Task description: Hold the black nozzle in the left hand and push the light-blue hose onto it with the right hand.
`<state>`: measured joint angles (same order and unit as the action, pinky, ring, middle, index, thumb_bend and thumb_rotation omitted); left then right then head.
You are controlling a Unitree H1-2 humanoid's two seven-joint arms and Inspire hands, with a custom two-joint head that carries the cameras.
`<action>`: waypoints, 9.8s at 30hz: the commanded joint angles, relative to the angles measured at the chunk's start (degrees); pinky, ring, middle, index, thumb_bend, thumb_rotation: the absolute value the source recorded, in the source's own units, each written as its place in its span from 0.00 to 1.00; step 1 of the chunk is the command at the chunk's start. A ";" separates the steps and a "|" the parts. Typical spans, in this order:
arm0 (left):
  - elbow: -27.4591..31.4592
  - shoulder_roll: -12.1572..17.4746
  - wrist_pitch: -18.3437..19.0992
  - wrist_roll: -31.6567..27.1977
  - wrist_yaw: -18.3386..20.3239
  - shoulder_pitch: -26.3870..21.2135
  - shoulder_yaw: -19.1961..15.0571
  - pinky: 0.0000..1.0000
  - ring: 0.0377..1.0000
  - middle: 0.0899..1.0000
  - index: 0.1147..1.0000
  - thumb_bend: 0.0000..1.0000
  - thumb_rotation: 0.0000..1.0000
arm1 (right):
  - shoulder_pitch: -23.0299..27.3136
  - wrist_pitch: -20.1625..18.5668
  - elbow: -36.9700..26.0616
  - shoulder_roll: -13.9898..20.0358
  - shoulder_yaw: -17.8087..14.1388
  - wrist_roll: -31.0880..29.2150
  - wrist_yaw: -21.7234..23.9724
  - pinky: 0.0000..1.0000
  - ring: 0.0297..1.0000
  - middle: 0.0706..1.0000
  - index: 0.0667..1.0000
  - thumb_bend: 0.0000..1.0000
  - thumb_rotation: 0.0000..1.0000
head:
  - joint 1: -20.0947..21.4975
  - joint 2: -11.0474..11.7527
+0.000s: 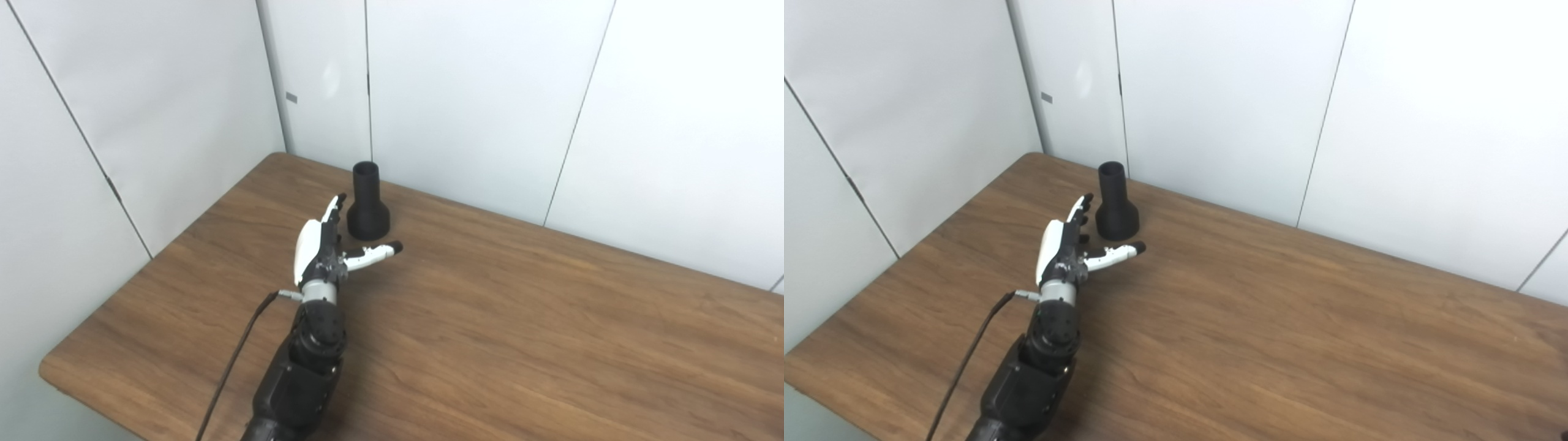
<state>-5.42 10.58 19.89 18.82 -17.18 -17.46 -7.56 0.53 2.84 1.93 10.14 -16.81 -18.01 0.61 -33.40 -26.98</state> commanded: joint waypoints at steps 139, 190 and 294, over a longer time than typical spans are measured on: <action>-21.78 12.64 1.66 32.49 -6.35 -7.42 21.81 0.12 0.14 0.21 0.42 0.52 0.04 | -1.18 -2.38 -2.97 -0.55 -0.91 -1.64 0.02 0.31 0.40 0.41 0.41 0.76 0.34 | 5.41 -0.79; 3.02 11.49 -20.29 34.48 4.54 5.85 33.09 0.08 0.09 0.42 0.41 0.52 0.00 | -4.75 2.91 -16.17 -2.35 -0.75 13.52 -6.33 0.67 0.72 0.72 0.69 0.28 0.00 | 34.71 -5.30; -1.85 8.57 -41.24 34.47 6.72 7.49 35.41 0.14 0.15 0.42 0.41 0.53 0.00 | 18.23 -9.62 11.73 3.55 3.73 30.95 -20.20 0.75 0.84 0.86 0.89 0.96 0.26 | 58.41 -5.11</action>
<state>-5.85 18.19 -20.25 54.14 -10.23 -13.17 27.38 16.56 -8.99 13.64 12.90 -13.26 13.21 -19.37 24.96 -32.08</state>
